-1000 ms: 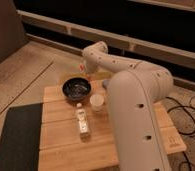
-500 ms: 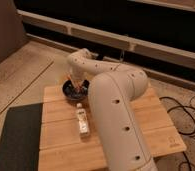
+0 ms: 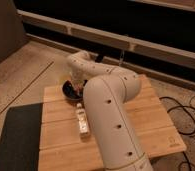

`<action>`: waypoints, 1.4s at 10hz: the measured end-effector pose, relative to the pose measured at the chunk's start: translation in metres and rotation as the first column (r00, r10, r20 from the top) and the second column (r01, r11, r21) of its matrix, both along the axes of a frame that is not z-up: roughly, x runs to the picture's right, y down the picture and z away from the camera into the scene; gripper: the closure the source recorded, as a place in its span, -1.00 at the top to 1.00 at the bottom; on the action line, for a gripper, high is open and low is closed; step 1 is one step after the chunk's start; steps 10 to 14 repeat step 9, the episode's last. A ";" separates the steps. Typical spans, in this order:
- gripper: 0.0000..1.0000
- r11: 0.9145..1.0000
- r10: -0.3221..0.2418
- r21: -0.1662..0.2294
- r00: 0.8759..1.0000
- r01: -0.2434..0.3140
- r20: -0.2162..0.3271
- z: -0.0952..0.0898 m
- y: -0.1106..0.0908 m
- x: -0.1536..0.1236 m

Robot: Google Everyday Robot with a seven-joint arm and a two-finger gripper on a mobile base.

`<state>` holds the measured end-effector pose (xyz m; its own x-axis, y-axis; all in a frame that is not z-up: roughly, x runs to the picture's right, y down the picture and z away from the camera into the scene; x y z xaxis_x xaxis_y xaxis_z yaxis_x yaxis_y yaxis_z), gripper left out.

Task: Place the pepper in the ceramic bowl

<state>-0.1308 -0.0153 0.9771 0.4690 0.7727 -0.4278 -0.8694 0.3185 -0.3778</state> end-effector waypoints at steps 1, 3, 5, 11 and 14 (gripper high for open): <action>0.60 1.000 -0.002 0.001 1.000 0.002 0.004 0.000 -0.001 -0.003; 0.60 1.000 -0.003 -0.002 1.000 0.003 0.011 -0.001 -0.002 -0.006; 0.60 1.000 -0.004 -0.005 1.000 0.004 0.022 -0.003 -0.003 -0.008; 0.60 1.000 -0.002 -0.002 0.999 0.002 0.036 -0.007 -0.006 -0.012; 0.60 1.000 -0.002 -0.002 0.999 0.002 0.036 -0.007 -0.006 -0.012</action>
